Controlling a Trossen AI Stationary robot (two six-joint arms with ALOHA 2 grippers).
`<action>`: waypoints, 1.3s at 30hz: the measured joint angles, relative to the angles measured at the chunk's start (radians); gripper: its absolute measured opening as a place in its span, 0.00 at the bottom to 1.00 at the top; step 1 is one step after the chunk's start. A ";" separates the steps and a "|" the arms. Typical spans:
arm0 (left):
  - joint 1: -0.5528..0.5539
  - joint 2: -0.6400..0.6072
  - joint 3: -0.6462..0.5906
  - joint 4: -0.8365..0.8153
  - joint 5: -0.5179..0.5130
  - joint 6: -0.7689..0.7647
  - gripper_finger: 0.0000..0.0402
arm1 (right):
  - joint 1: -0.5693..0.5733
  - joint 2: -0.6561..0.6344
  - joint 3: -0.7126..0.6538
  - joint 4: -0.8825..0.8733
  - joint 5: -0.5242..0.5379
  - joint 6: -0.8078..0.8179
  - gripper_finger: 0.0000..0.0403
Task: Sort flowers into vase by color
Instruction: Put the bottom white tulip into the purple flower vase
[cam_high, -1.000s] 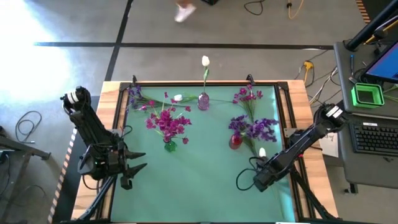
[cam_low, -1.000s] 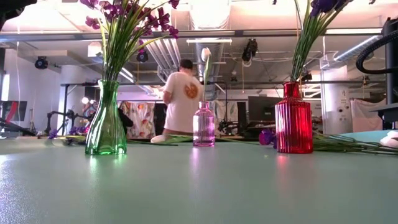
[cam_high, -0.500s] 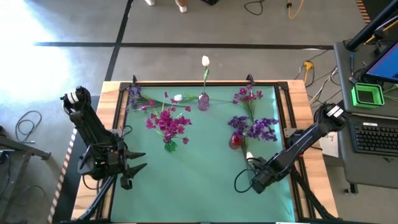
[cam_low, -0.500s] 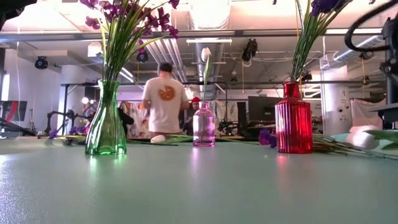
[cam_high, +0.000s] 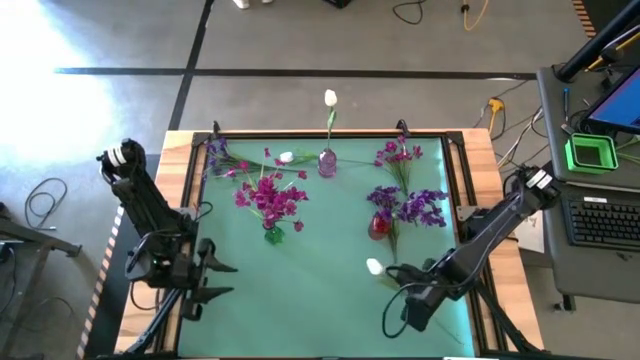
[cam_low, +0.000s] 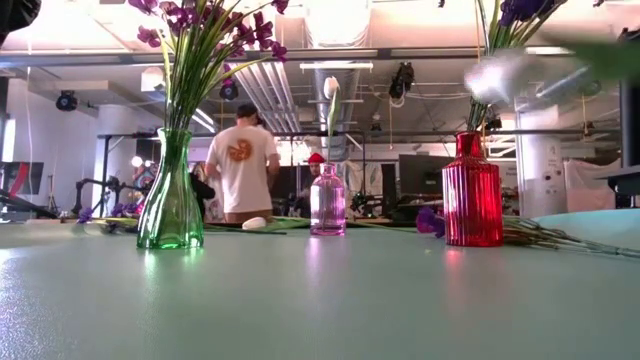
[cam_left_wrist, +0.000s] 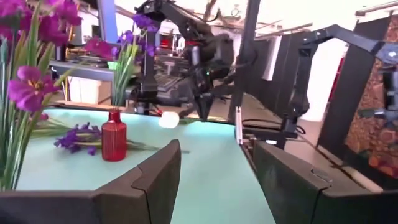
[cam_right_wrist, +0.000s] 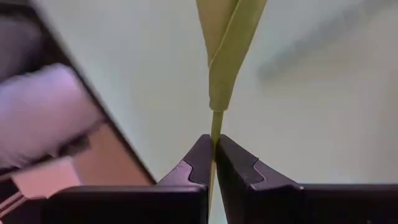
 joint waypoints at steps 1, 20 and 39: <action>0.006 0.000 0.007 0.000 0.002 0.005 0.48 | 0.000 0.000 0.025 0.015 0.034 -0.031 0.03; 0.173 0.143 0.339 -0.286 0.140 0.173 0.48 | -0.072 0.029 0.159 0.660 0.427 -0.849 0.03; 0.422 0.332 0.496 -0.280 0.453 0.176 0.48 | -0.157 0.299 0.367 1.096 0.431 -1.454 0.03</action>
